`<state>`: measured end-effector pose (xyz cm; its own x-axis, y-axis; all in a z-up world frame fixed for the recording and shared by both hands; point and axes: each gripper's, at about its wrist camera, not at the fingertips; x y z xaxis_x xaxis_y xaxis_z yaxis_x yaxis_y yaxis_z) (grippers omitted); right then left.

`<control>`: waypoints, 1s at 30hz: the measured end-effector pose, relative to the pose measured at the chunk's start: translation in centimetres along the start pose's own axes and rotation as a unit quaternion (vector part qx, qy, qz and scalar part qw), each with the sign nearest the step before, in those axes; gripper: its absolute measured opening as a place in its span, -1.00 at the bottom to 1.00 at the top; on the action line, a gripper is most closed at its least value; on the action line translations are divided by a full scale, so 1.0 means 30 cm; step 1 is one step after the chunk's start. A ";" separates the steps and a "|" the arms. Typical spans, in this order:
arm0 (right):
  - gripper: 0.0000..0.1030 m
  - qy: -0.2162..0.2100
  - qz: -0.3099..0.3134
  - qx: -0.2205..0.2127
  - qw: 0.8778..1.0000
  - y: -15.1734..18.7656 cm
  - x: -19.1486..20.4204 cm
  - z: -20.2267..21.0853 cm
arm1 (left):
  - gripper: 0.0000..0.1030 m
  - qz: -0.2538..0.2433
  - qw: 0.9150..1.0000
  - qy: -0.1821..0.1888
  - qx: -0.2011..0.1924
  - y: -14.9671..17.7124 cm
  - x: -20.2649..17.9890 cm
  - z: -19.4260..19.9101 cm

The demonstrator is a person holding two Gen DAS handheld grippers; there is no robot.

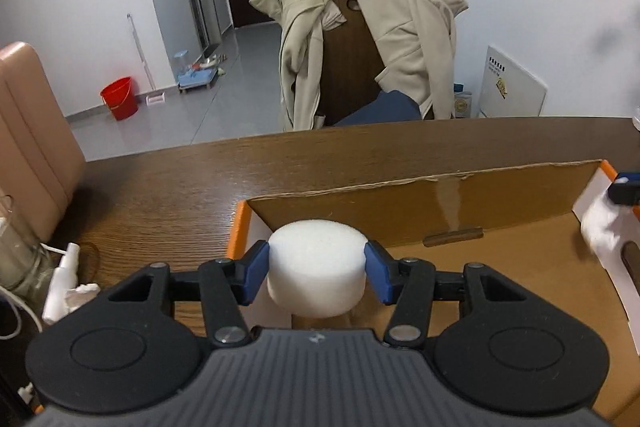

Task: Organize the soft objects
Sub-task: 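Carry the sponge and cloth over the cardboard box and open both grippers, then grasp the pink satin bow scrunchie with both grippers together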

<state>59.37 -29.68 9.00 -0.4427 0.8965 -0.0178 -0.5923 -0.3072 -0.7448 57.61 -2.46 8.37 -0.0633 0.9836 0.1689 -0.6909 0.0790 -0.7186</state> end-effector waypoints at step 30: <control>0.68 0.044 0.045 -0.201 0.978 0.399 0.414 1.221 | 1.00 0.009 0.963 0.044 -0.266 0.382 0.248 1.129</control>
<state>22.11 -33.91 24.30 -0.4100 0.9012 -0.1403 -0.2330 -0.2522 -0.9392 24.84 0.27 24.24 0.0059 0.9936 0.1128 -0.2215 0.1113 -0.9688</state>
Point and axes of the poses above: each gripper's, at about its wrist camera, not at the fingertips, and z roughly against the way its jaws point, x to its left, y to its underside, and after that the axes turned 6 degrees about -y, right-handed
